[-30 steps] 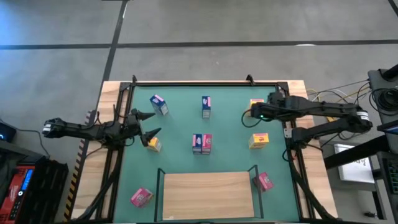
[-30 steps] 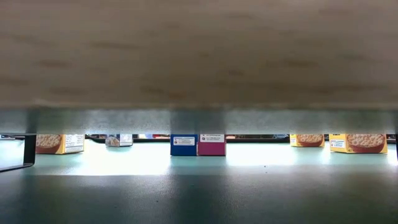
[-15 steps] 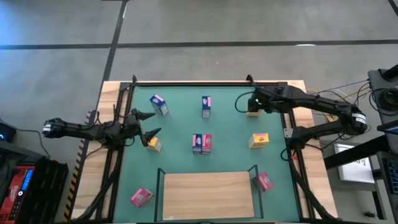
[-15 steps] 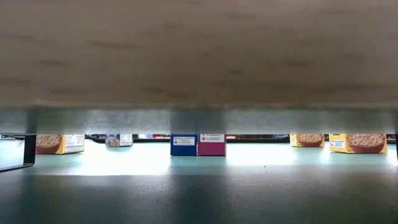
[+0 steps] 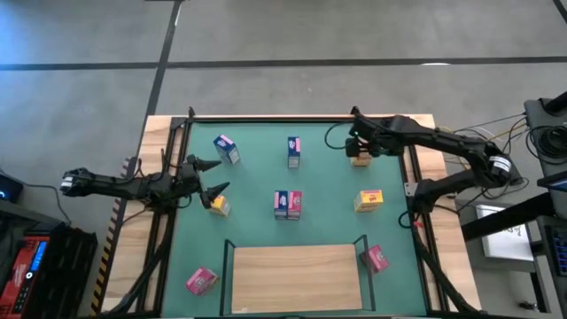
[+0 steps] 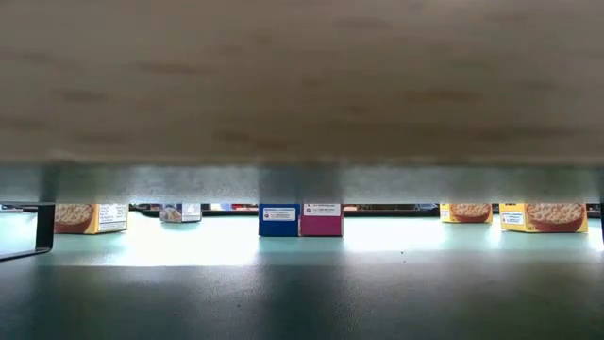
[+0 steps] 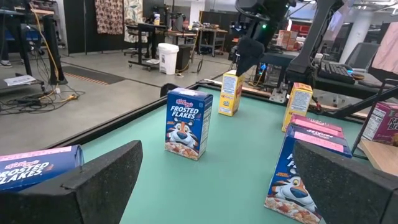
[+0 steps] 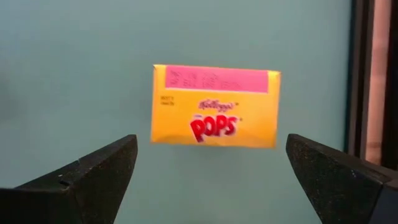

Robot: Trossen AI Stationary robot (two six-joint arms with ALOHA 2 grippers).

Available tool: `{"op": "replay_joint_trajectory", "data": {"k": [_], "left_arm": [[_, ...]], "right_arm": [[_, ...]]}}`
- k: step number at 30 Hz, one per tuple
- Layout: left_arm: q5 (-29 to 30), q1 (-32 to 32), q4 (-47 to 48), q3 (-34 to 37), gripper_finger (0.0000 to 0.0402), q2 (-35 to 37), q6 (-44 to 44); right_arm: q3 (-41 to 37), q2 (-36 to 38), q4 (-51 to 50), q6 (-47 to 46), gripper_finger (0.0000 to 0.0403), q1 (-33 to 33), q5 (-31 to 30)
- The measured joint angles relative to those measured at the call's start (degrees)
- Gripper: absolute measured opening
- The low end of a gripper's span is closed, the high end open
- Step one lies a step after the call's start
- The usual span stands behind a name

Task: Stack cereal on shelf
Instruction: Put the top yellow cereal box on the shelf

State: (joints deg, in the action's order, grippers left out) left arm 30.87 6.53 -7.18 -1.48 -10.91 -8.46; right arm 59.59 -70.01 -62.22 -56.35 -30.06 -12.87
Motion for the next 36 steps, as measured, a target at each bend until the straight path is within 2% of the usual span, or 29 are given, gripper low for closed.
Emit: {"op": "replay_joint_trajectory", "data": {"k": [23, 30, 36], "left_arm": [[0.0, 0.0, 0.0, 0.0, 0.0399, 0.0, 0.0], [0.0, 0.0, 0.0, 0.0, 0.0399, 0.0, 0.0], [0.0, 0.0, 0.0, 0.0, 0.0399, 0.0, 0.0]], "right_arm": [[-0.1, -9.8, 4.3, 2.4, 0.04, -5.0, 2.4], [-0.1, -10.0, 4.7, 3.4, 0.0399, -5.1, 2.7], [-0.1, -8.7, 4.7, 3.3, 0.0362, -5.2, 2.6]]}}
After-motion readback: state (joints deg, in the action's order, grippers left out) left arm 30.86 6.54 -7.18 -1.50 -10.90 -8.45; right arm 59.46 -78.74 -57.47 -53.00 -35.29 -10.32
